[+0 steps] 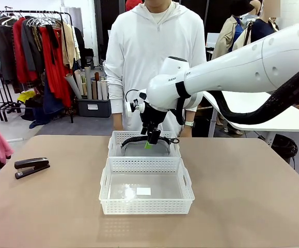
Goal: Distribute items into two baskets.
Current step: Pick up the Stapler that the person points to.
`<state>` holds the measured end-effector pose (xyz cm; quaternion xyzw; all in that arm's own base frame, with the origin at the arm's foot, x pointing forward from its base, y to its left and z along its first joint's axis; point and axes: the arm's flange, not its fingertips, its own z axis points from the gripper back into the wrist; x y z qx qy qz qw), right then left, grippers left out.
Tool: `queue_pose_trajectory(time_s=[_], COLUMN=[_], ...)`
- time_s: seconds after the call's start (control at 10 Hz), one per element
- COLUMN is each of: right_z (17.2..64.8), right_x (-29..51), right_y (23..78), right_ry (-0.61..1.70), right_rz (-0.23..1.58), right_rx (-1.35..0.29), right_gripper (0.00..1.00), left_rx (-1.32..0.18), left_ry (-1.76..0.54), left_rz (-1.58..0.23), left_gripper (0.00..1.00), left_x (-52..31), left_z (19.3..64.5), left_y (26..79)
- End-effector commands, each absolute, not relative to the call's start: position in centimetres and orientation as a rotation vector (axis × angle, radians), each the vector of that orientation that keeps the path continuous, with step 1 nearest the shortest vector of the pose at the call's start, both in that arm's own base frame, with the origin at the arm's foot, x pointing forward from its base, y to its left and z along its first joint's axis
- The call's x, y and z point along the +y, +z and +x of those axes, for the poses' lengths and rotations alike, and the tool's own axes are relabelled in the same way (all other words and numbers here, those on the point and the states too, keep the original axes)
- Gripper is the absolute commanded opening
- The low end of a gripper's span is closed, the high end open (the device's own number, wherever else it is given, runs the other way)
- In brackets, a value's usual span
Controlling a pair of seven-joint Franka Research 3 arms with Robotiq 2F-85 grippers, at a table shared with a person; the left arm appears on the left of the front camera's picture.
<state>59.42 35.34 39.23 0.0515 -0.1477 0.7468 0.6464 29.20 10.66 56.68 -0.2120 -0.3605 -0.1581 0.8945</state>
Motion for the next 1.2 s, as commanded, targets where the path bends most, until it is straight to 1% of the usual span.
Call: queue_pose_trajectory(time_s=[0.0,0.2,0.5,0.6,0.8,0.9,1.1], right_z=[58.7,57.5,55.6,54.8,54.2,54.1,53.5], right_x=[31.8,27.6,20.4,17.5,11.2,8.0,2.9], right_y=[42.2,45.7,50.4,51.3,52.6,52.9,53.0], right_ry=[1.561,1.45,1.155,1.102,1.023,0.975,0.913], right_rz=[0.107,0.122,0.299,0.342,0.514,0.558,0.586], right_rx=[-0.388,-0.451,-0.362,-0.379,-0.415,-0.409,-0.38], right_gripper=[1.0,1.0,1.0,1.0,1.0,1.0,1.0], left_rx=[-0.749,-0.749,-0.749,-0.749,-0.749,-0.749,-0.749], left_ry=[-0.33,-0.33,-0.33,-0.33,-0.33,-0.33,-0.33], left_rz=[-0.443,-0.443,-0.443,-0.443,-0.443,-0.443,-0.443], left_gripper=[1.0,1.0,1.0,1.0,1.0,1.0,1.0], left_x=[10.6,10.6,10.6,10.6,10.6,10.6,10.6], left_z=[29.2,29.2,29.2,29.2,29.2,29.2,29.2], left_y=[56.6,56.6,56.6,56.6,56.6,56.6,56.6])
